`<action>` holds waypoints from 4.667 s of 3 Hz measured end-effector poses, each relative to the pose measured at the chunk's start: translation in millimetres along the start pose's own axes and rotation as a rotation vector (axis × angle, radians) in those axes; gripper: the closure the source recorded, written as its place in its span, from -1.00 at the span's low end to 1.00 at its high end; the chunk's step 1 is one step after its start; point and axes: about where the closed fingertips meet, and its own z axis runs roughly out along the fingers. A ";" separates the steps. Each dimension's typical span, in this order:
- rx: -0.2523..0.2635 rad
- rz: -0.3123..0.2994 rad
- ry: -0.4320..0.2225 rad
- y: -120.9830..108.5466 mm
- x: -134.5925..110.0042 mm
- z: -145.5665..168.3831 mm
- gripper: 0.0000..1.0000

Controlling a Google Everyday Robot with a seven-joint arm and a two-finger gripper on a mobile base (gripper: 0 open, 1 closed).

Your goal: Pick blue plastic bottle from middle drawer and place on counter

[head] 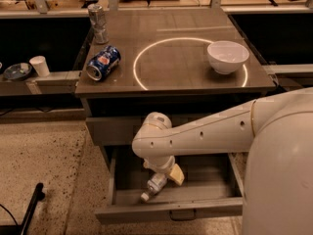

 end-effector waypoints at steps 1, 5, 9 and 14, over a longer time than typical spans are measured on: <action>0.064 0.020 -0.006 -2.5 3.2 22.3 -0.58; 0.126 0.046 -0.031 -36.1 11.4 115.6 -0.44; 0.122 0.162 -0.069 -38.4 18.2 93.3 0.95; 0.022 0.741 -0.186 46.4 22.8 17.2 1.00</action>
Offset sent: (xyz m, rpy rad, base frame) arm 0.0203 0.0160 -0.0832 0.1267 -0.0776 -0.0226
